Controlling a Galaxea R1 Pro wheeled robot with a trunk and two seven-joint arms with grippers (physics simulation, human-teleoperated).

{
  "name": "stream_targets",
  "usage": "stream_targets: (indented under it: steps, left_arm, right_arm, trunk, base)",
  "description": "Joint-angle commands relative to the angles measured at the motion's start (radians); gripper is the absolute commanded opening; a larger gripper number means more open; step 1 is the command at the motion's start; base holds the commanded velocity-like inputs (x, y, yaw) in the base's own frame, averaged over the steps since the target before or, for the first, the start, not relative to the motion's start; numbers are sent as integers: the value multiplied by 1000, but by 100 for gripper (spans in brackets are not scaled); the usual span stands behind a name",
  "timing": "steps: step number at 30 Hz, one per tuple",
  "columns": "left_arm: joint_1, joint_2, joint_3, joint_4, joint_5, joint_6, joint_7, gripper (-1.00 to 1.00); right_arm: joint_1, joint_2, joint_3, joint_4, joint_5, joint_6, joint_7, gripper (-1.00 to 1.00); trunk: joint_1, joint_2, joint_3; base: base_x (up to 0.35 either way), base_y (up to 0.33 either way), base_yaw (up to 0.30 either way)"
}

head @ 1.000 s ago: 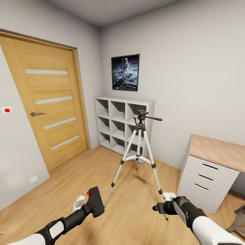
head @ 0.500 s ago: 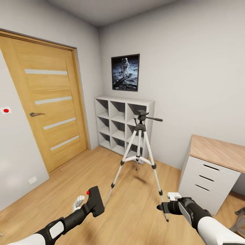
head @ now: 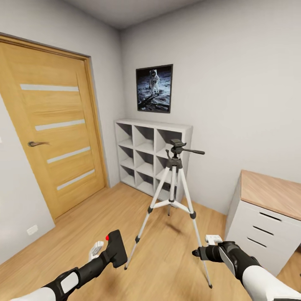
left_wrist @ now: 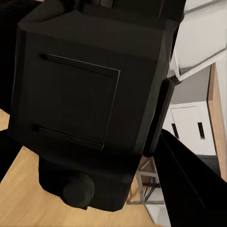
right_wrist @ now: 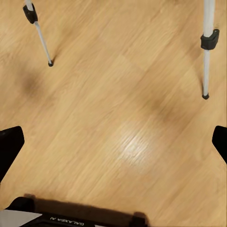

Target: Attach the digital camera to the camera tripod in the bedroom.

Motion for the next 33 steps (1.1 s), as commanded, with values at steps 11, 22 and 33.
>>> stream_targets:
  steps: [11,22,33]
  left_arm:
    - [0,-1,-4,-1,11,7,-1,-100]
    - [-1,-5,-3,-5,10,6,56,-100]
    - [-1,-7,-3,-7,11,5,78,-100]
  right_arm:
    - [1,1,8,-58,12,7,-1,100]
    - [0,3,7,-74,15,8,-6,100]
    - [0,2,7,-73,15,8,-3,100]
  trunk:
    - [1,-1,0]
    - [1,-1,0]
    - [1,-1,0]
  base:
    - [322,-29,0]
    - [202,-45,0]
    - [24,-86,0]
